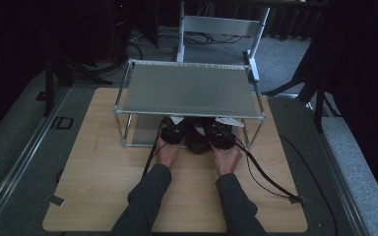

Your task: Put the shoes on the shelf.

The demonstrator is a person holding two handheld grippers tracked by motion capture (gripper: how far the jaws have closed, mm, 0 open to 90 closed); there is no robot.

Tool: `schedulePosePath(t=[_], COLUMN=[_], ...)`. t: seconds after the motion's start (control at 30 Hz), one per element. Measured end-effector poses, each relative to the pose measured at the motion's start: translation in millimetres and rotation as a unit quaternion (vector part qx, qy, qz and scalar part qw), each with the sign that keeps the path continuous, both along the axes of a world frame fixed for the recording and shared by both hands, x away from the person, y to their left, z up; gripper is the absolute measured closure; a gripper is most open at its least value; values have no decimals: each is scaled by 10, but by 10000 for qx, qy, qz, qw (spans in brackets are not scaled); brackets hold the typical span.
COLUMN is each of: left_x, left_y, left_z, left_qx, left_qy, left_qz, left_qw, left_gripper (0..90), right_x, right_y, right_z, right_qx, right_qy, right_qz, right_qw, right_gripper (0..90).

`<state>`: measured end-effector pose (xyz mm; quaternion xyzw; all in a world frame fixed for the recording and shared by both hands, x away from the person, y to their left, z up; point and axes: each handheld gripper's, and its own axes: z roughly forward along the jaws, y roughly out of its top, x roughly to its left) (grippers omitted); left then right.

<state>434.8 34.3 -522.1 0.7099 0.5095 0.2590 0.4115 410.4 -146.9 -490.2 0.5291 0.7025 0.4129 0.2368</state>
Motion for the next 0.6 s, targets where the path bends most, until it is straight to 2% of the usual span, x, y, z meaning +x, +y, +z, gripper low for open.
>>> schedulePosePath(t=[0.07, 0.1, 0.13, 0.23, 0.27, 0.47, 0.6], left_x=[11, 27, 33, 51, 60, 79, 87], left_y=[-15, -10, -14, -35, -54, -104, -120], left_z=[-1, 6, 12, 14, 3, -28, -49], left_qx=[-1, 99, 152, 189, 98, 325, 241], left_qy=[-58, -106, -127, -238, -295, -435, -456], left_qz=[1, -123, -137, -128, -77, -47, 38], left_qw=[10000, 9998, 9997, 9995, 9995, 9985, 9987], left_gripper=[900, 900, 900, 900, 900, 900, 900], right_x=[3, 4, 5, 21, 24, 32, 39], right_y=[2, 2, 2, 0, 3, 23, 28], right_z=[-2, -1, -1, 3, 1, -31, -37], right_qx=[-10, 0, 24, 72, 81, 106, 121], right_qy=[-50, -69, -95, -168, -191, -272, -241], right_qz=[-57, -78, -105, -181, -212, -386, -406], right_qw=[10000, 9999, 9999, 9997, 9996, 9988, 9988], right_gripper=[804, 804, 804, 803, 803, 803, 802])
